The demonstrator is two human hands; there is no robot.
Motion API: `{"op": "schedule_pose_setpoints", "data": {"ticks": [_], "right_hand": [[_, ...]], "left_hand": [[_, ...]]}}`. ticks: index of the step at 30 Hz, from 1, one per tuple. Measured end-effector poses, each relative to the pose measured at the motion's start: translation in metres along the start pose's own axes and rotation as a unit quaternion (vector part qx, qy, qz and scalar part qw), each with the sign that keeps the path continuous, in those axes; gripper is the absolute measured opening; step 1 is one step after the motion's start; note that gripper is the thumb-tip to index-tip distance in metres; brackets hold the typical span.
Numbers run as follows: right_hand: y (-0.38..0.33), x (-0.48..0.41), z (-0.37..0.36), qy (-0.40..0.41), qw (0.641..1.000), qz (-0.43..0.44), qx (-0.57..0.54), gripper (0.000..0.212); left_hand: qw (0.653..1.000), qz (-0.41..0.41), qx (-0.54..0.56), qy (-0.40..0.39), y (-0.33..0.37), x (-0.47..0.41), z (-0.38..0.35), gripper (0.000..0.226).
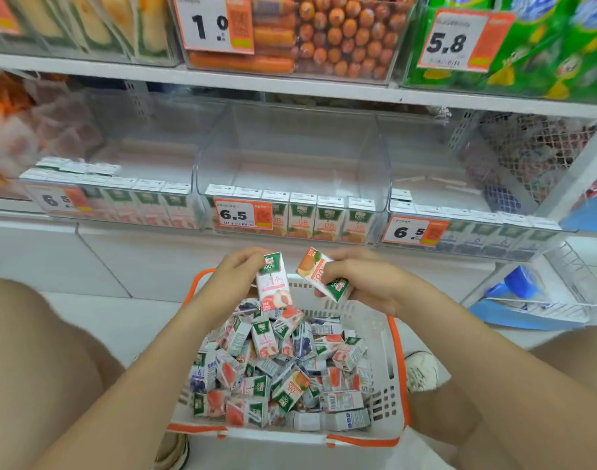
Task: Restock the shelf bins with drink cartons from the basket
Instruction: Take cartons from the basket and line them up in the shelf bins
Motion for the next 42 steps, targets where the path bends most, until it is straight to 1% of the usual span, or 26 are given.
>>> {"op": "schedule_pose_setpoints", "data": {"ticks": [1,3,5,6,7,9,10,13,15,17,20,22,25,27,29,31,34,36,38,40,42], "right_hand": [[-0.010,0.002,0.000,0.024,0.999,0.029,0.030,0.053],[-0.034,0.007,0.000,0.083,0.984,0.107,0.113,0.042],[-0.057,0.011,-0.002,0.138,0.950,0.186,0.208,0.038],[-0.065,0.012,-0.007,0.140,0.935,0.212,0.246,0.038],[-0.071,0.013,-0.014,0.126,0.926,0.231,0.271,0.036],[-0.079,0.013,-0.029,0.085,0.915,0.258,0.297,0.030],[-0.084,0.013,-0.035,0.077,0.907,0.273,0.311,0.029],[-0.099,0.012,-0.050,0.075,0.874,0.303,0.373,0.036],[-0.112,0.012,-0.063,0.069,0.856,0.330,0.392,0.038],[-0.128,0.014,-0.081,0.064,0.826,0.397,0.394,0.036],[-0.149,0.011,-0.102,0.080,0.784,0.490,0.372,0.037],[-0.158,0.000,-0.107,0.103,0.778,0.517,0.343,0.035],[-0.165,-0.026,-0.108,0.137,0.785,0.521,0.306,0.034],[-0.167,-0.045,-0.106,0.155,0.789,0.516,0.294,0.034],[-0.168,-0.063,-0.107,0.158,0.795,0.498,0.308,0.035],[-0.168,-0.080,-0.114,0.151,0.802,0.461,0.347,0.036],[-0.169,-0.103,-0.123,0.138,0.814,0.418,0.378,0.032],[-0.166,-0.120,-0.131,0.113,0.833,0.377,0.388,0.032],[-0.158,-0.138,-0.140,0.060,0.849,0.317,0.417,0.034],[-0.152,-0.150,-0.144,0.016,0.847,0.273,0.457,0.036],[-0.153,-0.154,-0.143,-0.006,0.839,0.256,0.481,0.038]], "left_hand": [[1.000,-0.003,0.007,0.014,0.006,0.003,0.008,0.033],[0.999,-0.013,0.022,0.039,0.015,0.008,0.022,0.033],[0.998,-0.025,0.011,0.063,0.027,0.011,0.035,0.032],[0.997,-0.034,-0.001,0.072,0.032,0.012,0.040,0.031],[0.996,-0.045,-0.020,0.081,0.038,0.013,0.046,0.030],[0.990,-0.064,-0.060,0.110,0.049,0.013,0.058,0.026],[0.986,-0.073,-0.082,0.127,0.053,0.012,0.066,0.023],[0.965,-0.107,-0.182,0.155,0.072,0.011,0.085,0.021],[0.943,-0.129,-0.257,0.166,0.083,0.010,0.097,0.028],[0.926,-0.140,-0.298,0.186,0.092,0.005,0.110,0.034],[0.918,-0.139,-0.295,0.225,0.103,-0.002,0.131,0.031],[0.914,-0.132,-0.278,0.266,0.105,-0.006,0.145,0.025],[0.912,-0.093,-0.225,0.331,0.095,-0.011,0.157,0.024],[0.911,-0.068,-0.193,0.357,0.090,-0.015,0.160,0.026],[0.912,-0.052,-0.178,0.366,0.090,-0.019,0.163,0.027],[0.919,-0.037,-0.155,0.360,0.088,-0.023,0.168,0.030],[0.928,-0.018,-0.127,0.351,0.081,-0.027,0.176,0.041],[0.932,-0.017,-0.122,0.341,0.074,-0.030,0.178,0.042],[0.936,-0.013,-0.114,0.334,0.071,-0.028,0.178,0.041],[0.942,-0.005,-0.096,0.322,0.067,-0.027,0.178,0.028],[0.948,0.006,-0.077,0.308,0.060,-0.027,0.178,0.020]]}}
Point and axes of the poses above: each hand's wrist, its own x-axis away from the middle knuckle, its own z-axis out of the back of the hand, y = z × x, the point moved 8 cm from there along -x, towards the middle knuckle, and after that the axes turned 15 degrees about -x, right-handed, at the moved point
